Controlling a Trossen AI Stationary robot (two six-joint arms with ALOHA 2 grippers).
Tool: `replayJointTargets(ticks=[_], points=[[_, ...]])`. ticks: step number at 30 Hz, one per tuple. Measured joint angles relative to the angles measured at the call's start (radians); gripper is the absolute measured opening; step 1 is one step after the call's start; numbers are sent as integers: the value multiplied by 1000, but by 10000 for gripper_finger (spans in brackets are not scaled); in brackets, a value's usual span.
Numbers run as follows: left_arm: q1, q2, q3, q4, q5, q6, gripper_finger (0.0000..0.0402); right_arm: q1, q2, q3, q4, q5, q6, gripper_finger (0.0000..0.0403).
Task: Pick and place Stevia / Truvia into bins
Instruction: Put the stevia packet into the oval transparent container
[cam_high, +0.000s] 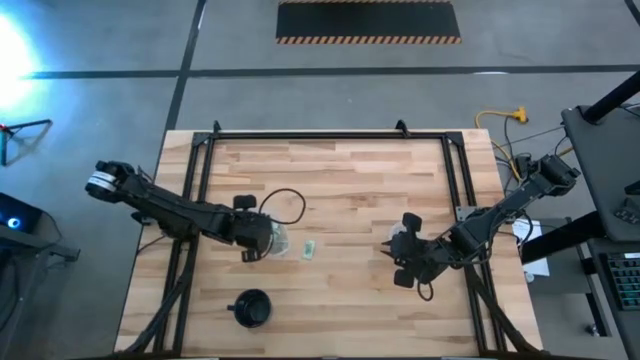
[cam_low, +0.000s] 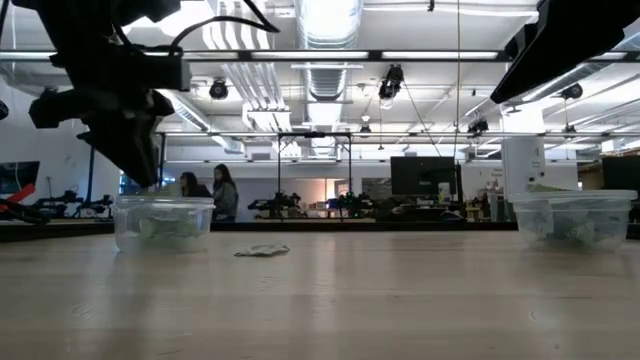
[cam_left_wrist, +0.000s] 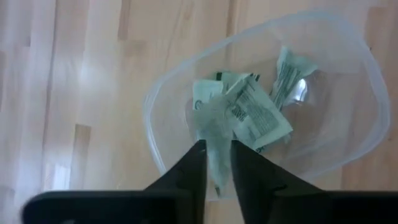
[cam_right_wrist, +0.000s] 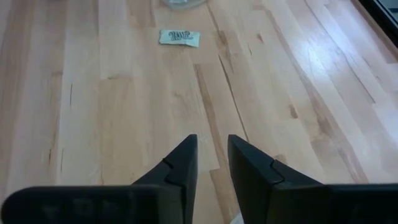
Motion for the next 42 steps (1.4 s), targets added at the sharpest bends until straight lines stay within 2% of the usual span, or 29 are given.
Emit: replayJointTargets(ticks=[6,10,15,19,27,35,42], points=[[8,13,7,10,-53,6,113,0,0,0,1,0,0,78],[7,4,47,43,-51,16,132,0,0,0,1,0,0,81],[7,-2,62,255,51,162,134,0,0,0,-1,0,-7,78],[7,47,75,360,97,247,134,0,0,0,-1,0,-8,73],[7,253,207,381,105,310,134,0,0,0,-1,0,-19,74],[16,428,339,321,113,385,135,0,0,0,0,0,-19,73],[53,490,394,313,240,406,135,0,0,-2,-1,0,-22,69]])
